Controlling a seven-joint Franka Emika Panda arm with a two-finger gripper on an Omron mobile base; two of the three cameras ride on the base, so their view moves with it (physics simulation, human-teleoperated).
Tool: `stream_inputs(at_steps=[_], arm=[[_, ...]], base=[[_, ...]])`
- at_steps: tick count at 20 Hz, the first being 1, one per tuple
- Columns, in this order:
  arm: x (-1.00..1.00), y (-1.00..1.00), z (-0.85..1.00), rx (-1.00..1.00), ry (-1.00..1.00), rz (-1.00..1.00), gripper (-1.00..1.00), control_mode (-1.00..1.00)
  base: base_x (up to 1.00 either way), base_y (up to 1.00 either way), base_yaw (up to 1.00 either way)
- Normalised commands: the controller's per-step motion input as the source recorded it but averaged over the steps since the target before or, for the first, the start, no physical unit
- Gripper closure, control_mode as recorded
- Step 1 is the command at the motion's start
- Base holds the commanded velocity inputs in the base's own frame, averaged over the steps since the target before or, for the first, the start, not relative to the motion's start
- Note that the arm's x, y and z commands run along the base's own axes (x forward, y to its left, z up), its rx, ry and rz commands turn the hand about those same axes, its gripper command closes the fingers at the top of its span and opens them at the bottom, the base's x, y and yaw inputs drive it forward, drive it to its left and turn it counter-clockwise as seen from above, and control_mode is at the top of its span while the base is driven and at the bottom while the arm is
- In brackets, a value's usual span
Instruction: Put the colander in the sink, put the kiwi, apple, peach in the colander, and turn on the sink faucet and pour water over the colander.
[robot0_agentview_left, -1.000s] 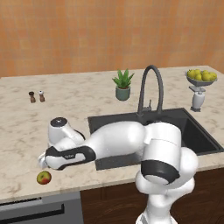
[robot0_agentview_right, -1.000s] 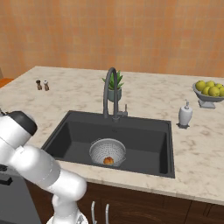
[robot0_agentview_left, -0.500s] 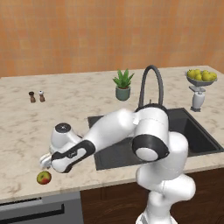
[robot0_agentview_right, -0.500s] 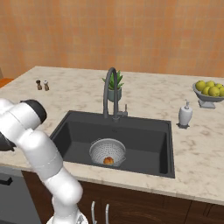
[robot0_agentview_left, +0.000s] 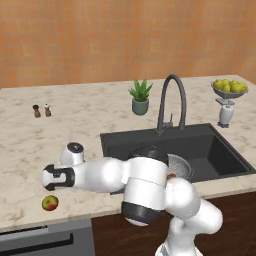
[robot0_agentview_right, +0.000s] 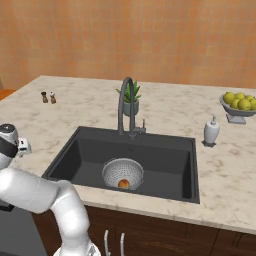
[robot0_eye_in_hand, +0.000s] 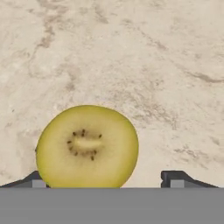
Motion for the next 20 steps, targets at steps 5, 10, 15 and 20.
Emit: stream_inputs(at_steps=[5,10,15,20], arm=[[0.16,0.46,0.00,0.00,0.02,0.00,-1.00,-1.00],[0.03,0.52,0.00,-0.01,0.02,0.00,1.00,-1.00],[0.00,0.02,0.00,-0.07,0.00,-0.02,1.00,-1.00],[0.00,-0.39,0.21,-0.06,-0.01,-0.06,1.00,-1.00]], base=[[0.00,0.00,0.00],[0.00,0.00,0.00],[0.00,0.00,0.00],[0.00,0.00,0.00]])
